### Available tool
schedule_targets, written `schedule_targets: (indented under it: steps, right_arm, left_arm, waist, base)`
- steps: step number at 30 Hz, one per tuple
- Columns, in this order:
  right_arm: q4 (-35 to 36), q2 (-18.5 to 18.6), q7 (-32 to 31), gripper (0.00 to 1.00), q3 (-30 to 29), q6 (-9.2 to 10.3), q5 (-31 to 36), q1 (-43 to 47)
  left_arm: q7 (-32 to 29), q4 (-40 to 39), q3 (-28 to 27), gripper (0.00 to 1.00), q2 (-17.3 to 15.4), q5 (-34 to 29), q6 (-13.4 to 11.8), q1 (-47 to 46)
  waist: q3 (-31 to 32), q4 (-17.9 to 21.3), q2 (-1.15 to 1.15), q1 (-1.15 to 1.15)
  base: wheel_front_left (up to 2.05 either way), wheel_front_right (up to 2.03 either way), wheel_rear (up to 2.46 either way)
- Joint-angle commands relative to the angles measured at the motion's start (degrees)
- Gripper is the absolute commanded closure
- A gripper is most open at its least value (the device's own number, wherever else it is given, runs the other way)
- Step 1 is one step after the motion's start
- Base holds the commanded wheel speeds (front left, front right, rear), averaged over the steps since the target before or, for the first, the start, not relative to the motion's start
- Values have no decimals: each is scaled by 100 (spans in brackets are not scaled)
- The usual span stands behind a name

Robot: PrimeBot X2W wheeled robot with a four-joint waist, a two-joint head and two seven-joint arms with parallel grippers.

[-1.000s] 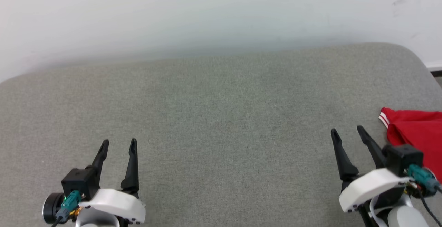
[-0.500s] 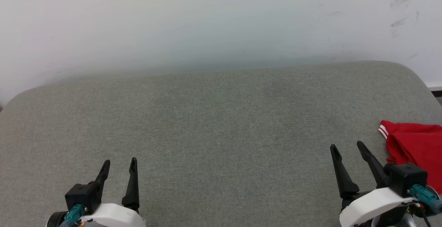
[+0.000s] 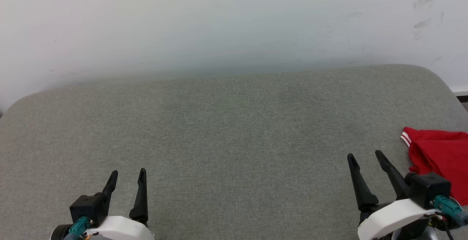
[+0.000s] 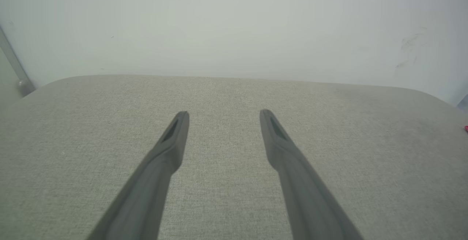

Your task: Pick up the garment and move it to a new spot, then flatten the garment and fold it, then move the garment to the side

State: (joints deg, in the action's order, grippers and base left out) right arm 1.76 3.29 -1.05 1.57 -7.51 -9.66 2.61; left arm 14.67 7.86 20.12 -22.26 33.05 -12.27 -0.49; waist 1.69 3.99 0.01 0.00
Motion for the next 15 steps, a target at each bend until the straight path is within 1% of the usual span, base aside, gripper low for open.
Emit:
schedule_targets:
  steps: [1, 2, 3, 5, 15]
  right_arm:
    - [11, -27, -15, 0, 11, 4, -32, 62]
    - [17, -27, -19, 0, 11, 4, -30, 60]
    - [-1, -2, -6, 100, 9, 0, -39, 2]
    - [-85, -2, 13, 100, 24, 0, -146, 30]
    - [-287, 43, -30, 100, -43, 0, -1349, -111]
  left_arm:
    - [22, 16, -18, 0, 28, 22, -3, -48]
    - [25, 16, -26, 0, 32, 29, -3, -50]
    - [6, 1, -20, 100, 25, 11, 2, 0]
    - [-23, 63, -35, 100, 104, 101, 32, 36]
    - [-298, 135, -381, 100, 338, 929, 293, -55]
  waist:
    - [2, 5, -1, 0]
    - [2, 5, -1, 0]
    - [2, 5, -1, 0]
    - [-1, 1, -1, 0]
    - [-16, -31, -1, 0]
  base:
    - [0, 0, 0]
    - [0, 0, 0]
    - [0, 0, 0]
    - [0, 0, 0]
    - [0, 0, 0]
